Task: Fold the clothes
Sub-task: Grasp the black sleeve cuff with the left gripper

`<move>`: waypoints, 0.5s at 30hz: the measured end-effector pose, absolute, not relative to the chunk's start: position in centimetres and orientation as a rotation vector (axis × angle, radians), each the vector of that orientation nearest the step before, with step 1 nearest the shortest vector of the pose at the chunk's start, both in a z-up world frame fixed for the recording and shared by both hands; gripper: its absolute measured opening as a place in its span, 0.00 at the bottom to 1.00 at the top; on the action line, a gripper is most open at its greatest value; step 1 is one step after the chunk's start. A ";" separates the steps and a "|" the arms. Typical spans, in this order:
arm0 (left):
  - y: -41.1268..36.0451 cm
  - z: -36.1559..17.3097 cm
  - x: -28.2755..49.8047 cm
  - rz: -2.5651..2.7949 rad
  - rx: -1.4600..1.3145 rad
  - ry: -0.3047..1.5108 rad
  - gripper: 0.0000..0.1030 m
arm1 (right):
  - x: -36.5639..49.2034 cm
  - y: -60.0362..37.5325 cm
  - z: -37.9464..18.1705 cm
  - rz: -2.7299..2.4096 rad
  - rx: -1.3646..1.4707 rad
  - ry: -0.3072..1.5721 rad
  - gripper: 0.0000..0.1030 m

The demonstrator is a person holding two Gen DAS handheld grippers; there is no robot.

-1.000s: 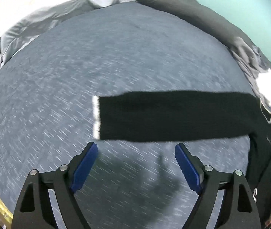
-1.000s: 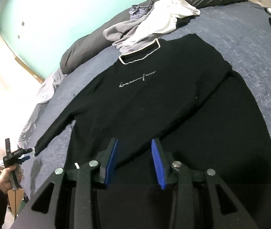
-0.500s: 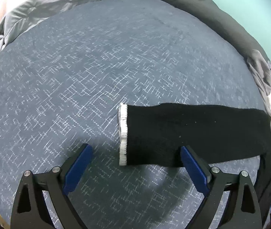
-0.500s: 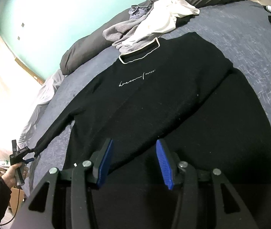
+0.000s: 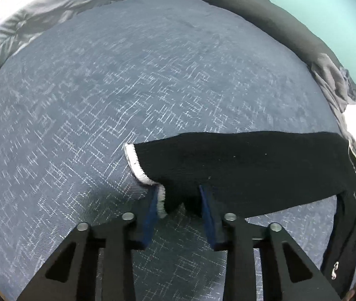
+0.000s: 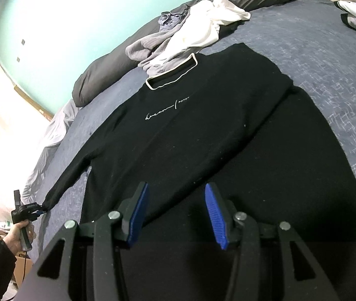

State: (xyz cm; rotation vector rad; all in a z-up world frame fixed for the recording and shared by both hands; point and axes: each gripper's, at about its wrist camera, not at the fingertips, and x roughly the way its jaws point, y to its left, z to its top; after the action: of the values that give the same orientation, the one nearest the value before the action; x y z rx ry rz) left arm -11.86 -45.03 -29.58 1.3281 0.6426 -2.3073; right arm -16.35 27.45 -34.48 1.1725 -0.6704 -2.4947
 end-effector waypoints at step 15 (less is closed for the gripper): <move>-38.4 -18.4 -14.9 -2.571 1.218 0.519 0.13 | -16.2 28.7 -34.2 -2.492 1.140 -0.740 0.46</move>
State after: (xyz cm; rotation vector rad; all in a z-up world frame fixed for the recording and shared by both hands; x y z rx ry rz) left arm -14.90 -38.38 -18.41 1.2177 0.5192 -2.5713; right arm -16.22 28.67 -34.19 1.1401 -0.7399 -2.4916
